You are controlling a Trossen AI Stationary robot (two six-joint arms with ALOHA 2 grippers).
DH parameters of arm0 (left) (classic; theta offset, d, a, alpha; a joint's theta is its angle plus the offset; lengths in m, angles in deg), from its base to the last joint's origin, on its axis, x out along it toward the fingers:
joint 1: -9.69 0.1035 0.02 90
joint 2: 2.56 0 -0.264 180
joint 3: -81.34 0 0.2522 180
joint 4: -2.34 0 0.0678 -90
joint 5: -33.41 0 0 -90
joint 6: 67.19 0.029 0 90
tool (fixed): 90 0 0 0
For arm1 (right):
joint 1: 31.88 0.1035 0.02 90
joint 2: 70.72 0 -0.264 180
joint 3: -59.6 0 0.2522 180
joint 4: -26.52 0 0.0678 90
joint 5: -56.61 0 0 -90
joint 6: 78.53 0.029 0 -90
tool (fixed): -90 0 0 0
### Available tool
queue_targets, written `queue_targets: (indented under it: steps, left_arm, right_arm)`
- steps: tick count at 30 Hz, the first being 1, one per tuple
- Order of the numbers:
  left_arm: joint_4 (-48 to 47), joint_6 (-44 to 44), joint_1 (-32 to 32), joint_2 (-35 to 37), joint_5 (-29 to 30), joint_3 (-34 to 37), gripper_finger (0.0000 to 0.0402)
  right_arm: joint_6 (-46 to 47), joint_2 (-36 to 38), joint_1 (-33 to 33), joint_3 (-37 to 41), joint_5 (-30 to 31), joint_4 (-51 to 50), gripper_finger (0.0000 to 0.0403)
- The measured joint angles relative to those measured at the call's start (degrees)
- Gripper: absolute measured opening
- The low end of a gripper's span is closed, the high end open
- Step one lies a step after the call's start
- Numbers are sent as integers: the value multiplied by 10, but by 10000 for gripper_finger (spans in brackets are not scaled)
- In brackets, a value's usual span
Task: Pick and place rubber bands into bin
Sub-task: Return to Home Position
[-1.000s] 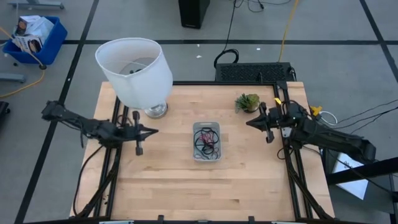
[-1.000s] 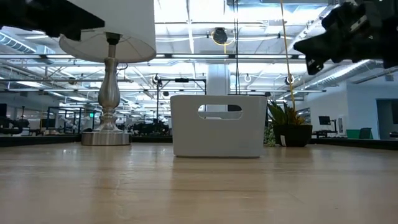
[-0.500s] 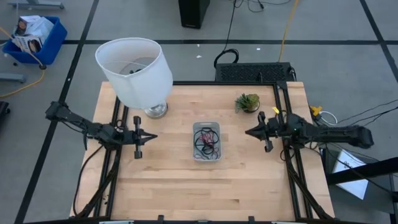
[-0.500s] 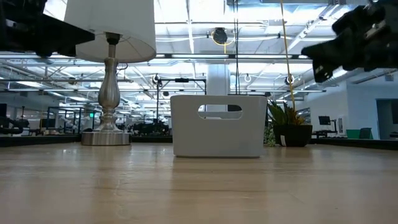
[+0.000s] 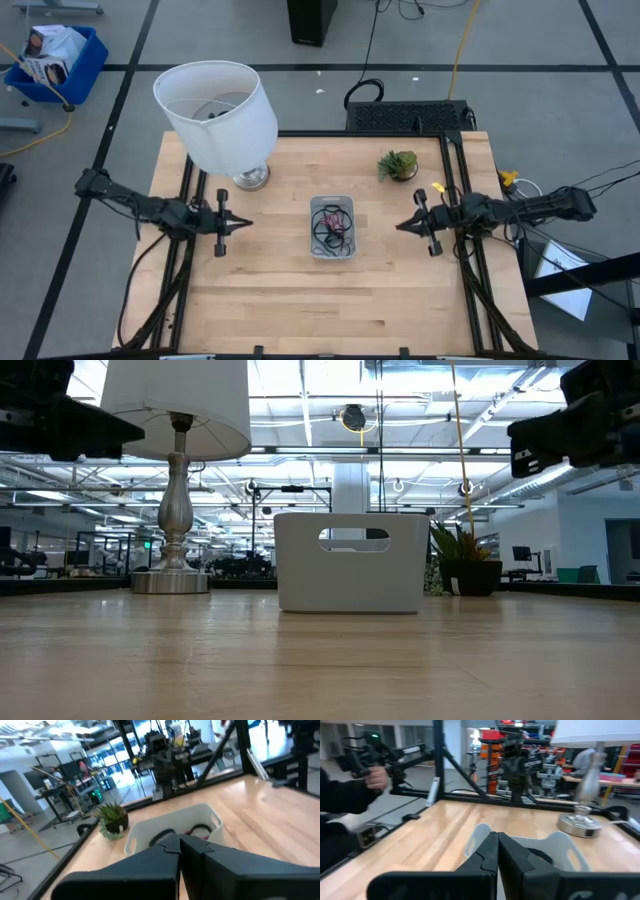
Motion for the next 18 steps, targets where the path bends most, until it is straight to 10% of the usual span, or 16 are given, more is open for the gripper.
queue_targets:
  steps: [18]
  left_arm:
    - [-14, -54, 72, 0, -104, 8, 1]
  right_arm:
    - [33, -4, -140, 24, -137, -29, 0]
